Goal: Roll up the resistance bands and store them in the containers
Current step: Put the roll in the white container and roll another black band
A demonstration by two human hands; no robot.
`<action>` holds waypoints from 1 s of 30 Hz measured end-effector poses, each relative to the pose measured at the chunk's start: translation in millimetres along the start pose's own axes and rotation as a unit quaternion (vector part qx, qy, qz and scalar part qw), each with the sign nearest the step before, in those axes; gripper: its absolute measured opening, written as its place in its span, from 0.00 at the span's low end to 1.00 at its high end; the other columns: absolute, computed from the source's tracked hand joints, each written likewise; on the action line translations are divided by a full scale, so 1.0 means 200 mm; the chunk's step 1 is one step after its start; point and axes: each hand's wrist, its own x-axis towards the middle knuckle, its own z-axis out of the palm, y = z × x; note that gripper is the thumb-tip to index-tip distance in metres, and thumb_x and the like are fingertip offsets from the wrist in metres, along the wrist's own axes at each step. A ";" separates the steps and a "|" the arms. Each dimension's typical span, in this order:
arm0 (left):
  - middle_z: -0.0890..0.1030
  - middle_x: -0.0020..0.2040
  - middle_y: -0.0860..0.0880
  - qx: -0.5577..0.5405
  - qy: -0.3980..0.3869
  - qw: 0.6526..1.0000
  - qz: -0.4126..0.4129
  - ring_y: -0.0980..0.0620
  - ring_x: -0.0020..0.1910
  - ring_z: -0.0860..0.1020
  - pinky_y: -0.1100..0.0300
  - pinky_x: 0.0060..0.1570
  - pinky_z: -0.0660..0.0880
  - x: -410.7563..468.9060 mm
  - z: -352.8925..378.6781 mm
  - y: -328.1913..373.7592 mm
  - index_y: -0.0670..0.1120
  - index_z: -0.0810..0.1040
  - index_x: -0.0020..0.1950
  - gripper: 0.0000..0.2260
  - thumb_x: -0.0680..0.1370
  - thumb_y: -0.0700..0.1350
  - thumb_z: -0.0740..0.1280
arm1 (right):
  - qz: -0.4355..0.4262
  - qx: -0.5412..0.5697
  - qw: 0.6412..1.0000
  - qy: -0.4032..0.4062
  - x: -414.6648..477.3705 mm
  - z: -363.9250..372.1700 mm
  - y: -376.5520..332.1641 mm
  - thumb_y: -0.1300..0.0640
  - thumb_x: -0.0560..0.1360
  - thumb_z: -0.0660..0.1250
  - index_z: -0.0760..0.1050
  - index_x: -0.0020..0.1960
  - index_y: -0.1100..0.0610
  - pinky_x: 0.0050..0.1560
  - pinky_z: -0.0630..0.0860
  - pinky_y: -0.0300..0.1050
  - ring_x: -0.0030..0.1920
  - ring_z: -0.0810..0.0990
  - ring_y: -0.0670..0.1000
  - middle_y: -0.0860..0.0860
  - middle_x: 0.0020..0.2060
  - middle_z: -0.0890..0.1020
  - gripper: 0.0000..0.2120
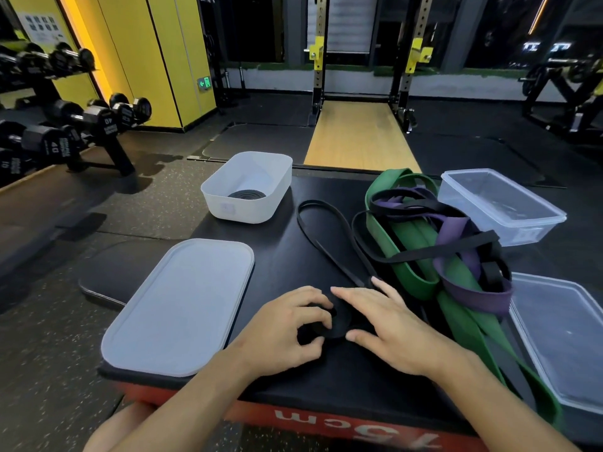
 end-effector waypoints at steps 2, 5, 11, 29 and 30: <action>0.79 0.63 0.60 -0.017 -0.009 1.000 -0.014 0.62 0.75 0.68 0.62 0.72 0.67 0.00 0.00 0.02 0.51 0.80 0.51 0.08 0.73 0.44 0.68 | 0.003 0.000 0.999 0.039 -0.01 0.03 0.00 0.41 0.79 0.68 0.61 0.80 0.44 0.81 0.38 0.46 0.74 0.57 0.29 0.33 0.72 0.67 0.33; 0.79 0.63 0.60 0.001 -0.021 1.000 -0.011 0.59 0.77 0.66 0.59 0.77 0.61 0.01 0.00 0.02 0.51 0.80 0.57 0.16 0.72 0.40 0.65 | 0.019 0.001 0.996 0.092 -0.01 0.07 -0.01 0.30 0.73 0.63 0.67 0.76 0.45 0.82 0.40 0.52 0.69 0.63 0.29 0.31 0.64 0.70 0.36; 0.77 0.65 0.62 0.004 -0.050 0.998 -0.029 0.60 0.72 0.66 0.61 0.74 0.63 0.01 0.00 -0.01 0.53 0.82 0.65 0.24 0.72 0.39 0.62 | 0.064 -0.059 0.990 0.115 0.05 0.10 -0.04 0.20 0.67 0.61 0.69 0.74 0.45 0.81 0.42 0.54 0.60 0.73 0.40 0.37 0.53 0.72 0.44; 0.73 0.65 0.65 0.045 -0.047 0.998 -0.014 0.61 0.71 0.67 0.55 0.68 0.71 0.03 0.02 0.00 0.57 0.79 0.63 0.14 0.81 0.62 0.65 | 0.071 0.021 0.993 0.097 -0.04 0.05 -0.02 0.47 0.74 0.69 0.73 0.60 0.41 0.80 0.49 0.52 0.57 0.75 0.38 0.34 0.58 0.74 0.16; 0.73 0.65 0.65 0.050 -0.050 0.997 -0.008 0.60 0.72 0.66 0.55 0.68 0.71 0.03 0.03 0.00 0.57 0.78 0.63 0.15 0.81 0.62 0.66 | 0.079 0.026 0.993 0.087 -0.04 0.04 -0.03 0.46 0.73 0.69 0.70 0.66 0.39 0.80 0.48 0.51 0.55 0.74 0.37 0.33 0.59 0.73 0.22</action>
